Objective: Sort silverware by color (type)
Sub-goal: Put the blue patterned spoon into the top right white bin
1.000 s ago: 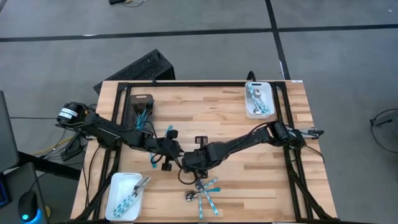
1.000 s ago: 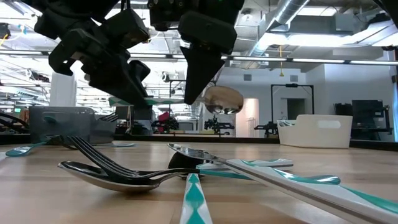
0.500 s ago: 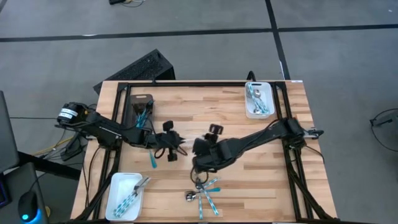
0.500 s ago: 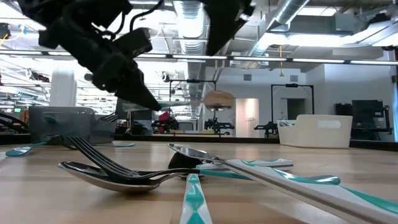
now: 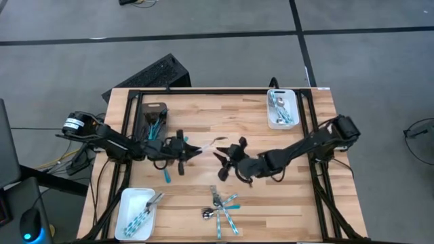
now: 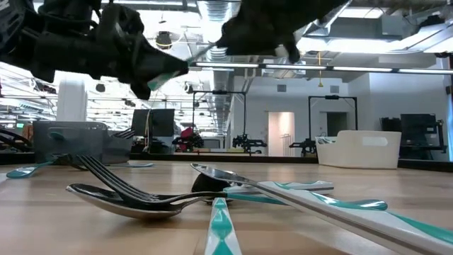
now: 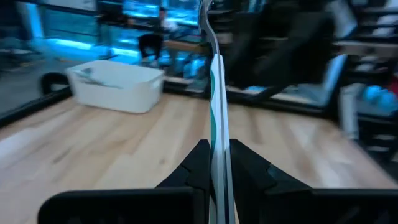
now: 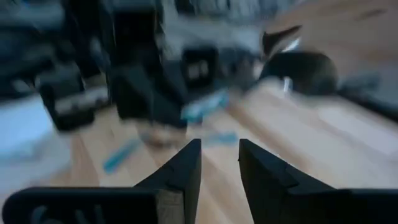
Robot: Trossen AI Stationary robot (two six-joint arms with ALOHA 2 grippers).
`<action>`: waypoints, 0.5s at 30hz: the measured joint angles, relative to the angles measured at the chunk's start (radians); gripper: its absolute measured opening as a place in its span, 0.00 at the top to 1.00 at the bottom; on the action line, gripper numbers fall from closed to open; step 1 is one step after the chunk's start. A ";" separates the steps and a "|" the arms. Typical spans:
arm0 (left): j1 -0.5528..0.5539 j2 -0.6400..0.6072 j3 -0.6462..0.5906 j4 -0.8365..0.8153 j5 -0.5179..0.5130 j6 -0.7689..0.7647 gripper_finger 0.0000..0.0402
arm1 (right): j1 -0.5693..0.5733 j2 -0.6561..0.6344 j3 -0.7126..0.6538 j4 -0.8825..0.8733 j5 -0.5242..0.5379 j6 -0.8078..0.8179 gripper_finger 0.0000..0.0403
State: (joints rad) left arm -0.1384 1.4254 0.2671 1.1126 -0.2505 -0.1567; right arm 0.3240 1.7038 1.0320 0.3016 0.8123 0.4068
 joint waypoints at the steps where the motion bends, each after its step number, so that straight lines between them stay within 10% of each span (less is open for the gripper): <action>1: 0.000 0.000 -0.002 0.010 0.019 -0.011 0.95 | -0.008 0.005 -0.036 0.131 -0.016 -0.068 0.68; 5: 0.000 0.000 -0.002 0.035 0.063 -0.026 0.95 | -0.043 0.060 -0.093 0.478 -0.137 -0.216 0.65; 15: 0.000 0.000 -0.002 0.081 0.112 -0.009 0.95 | -0.091 0.116 -0.089 0.608 -0.270 -0.268 0.59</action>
State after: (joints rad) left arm -0.1387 1.4250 0.2653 1.1938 -0.1383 -0.1657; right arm 0.2325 1.8198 0.9428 0.9096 0.5427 0.1389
